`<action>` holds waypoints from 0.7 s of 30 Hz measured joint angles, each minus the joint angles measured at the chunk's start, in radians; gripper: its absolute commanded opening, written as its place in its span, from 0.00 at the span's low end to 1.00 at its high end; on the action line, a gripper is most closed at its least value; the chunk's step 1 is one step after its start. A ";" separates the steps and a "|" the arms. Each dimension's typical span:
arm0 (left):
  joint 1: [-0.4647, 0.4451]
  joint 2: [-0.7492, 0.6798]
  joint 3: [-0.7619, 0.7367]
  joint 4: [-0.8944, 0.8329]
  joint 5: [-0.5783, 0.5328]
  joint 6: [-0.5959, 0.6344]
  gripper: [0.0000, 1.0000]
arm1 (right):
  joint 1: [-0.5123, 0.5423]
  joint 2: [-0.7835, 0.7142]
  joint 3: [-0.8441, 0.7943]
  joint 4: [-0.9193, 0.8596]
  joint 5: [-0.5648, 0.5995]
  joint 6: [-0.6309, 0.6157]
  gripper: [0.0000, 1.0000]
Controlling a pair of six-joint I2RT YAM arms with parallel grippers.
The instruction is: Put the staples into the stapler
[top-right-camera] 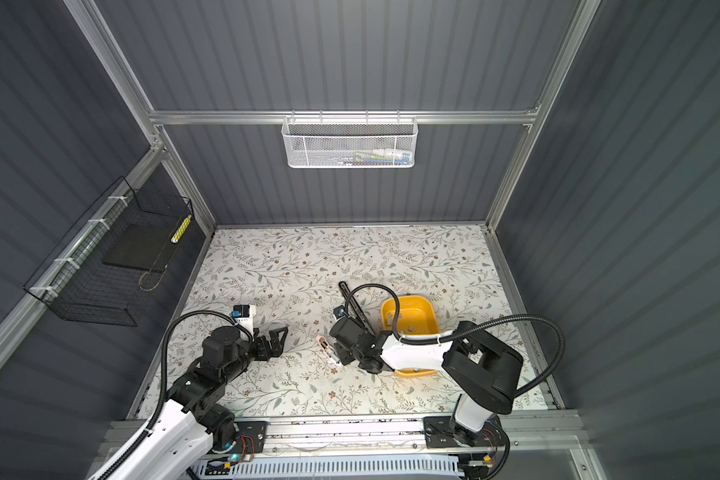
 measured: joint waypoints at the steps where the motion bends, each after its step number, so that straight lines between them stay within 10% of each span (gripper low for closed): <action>1: 0.000 0.000 0.000 0.000 0.000 0.000 1.00 | 0.002 0.000 0.000 -0.002 0.001 0.003 0.00; 21: 0.000 -0.013 0.000 0.000 0.000 0.000 1.00 | 0.113 -0.002 -0.005 -0.091 0.163 0.143 0.19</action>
